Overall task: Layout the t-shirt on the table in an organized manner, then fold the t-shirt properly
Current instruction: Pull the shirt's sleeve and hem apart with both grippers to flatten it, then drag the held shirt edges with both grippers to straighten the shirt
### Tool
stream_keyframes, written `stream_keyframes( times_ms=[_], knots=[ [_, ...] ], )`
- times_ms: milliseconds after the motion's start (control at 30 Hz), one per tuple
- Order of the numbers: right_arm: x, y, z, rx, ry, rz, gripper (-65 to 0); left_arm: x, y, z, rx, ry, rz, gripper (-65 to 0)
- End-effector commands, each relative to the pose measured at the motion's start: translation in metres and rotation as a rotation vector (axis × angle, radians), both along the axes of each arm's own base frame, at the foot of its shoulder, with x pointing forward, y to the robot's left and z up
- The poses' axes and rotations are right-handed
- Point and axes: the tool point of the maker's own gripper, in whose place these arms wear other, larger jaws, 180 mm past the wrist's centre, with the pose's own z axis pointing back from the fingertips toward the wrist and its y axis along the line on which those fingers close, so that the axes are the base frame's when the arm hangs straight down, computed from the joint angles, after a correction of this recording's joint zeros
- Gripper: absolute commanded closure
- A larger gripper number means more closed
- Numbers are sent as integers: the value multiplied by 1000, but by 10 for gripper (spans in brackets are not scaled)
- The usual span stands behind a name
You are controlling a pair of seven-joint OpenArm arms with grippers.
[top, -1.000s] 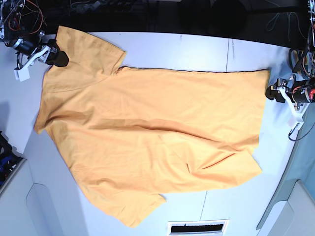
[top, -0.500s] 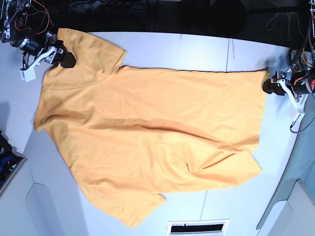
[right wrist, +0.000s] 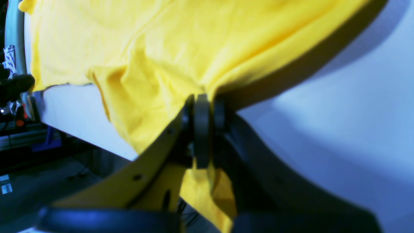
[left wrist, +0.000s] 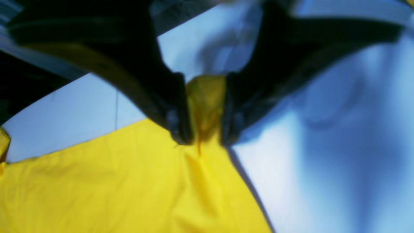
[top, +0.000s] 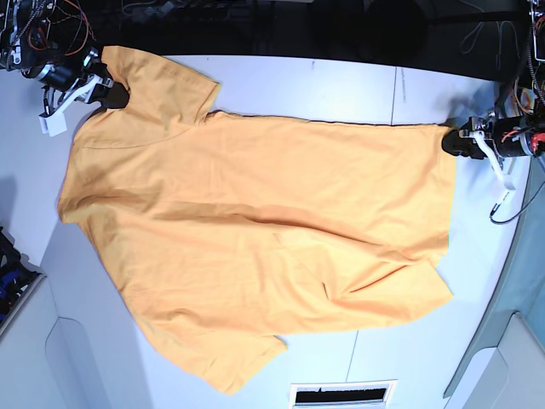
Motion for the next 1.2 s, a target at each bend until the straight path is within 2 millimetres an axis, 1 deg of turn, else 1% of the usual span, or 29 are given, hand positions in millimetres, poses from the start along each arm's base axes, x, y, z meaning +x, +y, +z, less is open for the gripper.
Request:
stream_keyframes(
  times_ms=[0,67,167,300,367,467,633,700,800,867,967,1033,1100,1167],
  knots=[
    [-8,-6,-3,-30,34,21,0,4,5,5,17,-13,-14,-106],
    [-8,-6,-3,-30,35,21,0,7,3,6,8,-32,-6,0],
    [-8,-5,-2,-32,38,30,0,16,8,13,3,-78,16,0],
    [-14,-1,3,-37,56,78,0,26,18,34,-36,-119,42,0],
    [-17,2,10,-43,38,94,0,23,19,43,-58,-96,29,0],
    [-25,6,22,-66,13,129,0,16,13,52,-75,-65,-19,0],
    [-37,12,43,-107,-34,184,0,13,5,67,-79,-97,-73,0],
    [-41,10,52,-127,-49,191,0,10,7,71,-64,-101,-86,0],
    [-45,3,64,-159,-72,183,0,11,17,78,-49,-116,-71,0],
    [-43,-4,73,-175,-97,165,0,15,23,83,-44,-134,-55,0],
    [-34,-16,85,-189,-146,120,0,20,28,89,-43,-163,-32,0],
    [-21,-22,91,-206,-192,93,0,25,29,91,-40,-192,-20,0],
    [-6,-24,96,-216,-231,87,0,33,31,92,-25,-238,-3,0],
    [11,-26,100,-220,-267,78,0,36,32,87,6,-263,2,0]
  ],
)
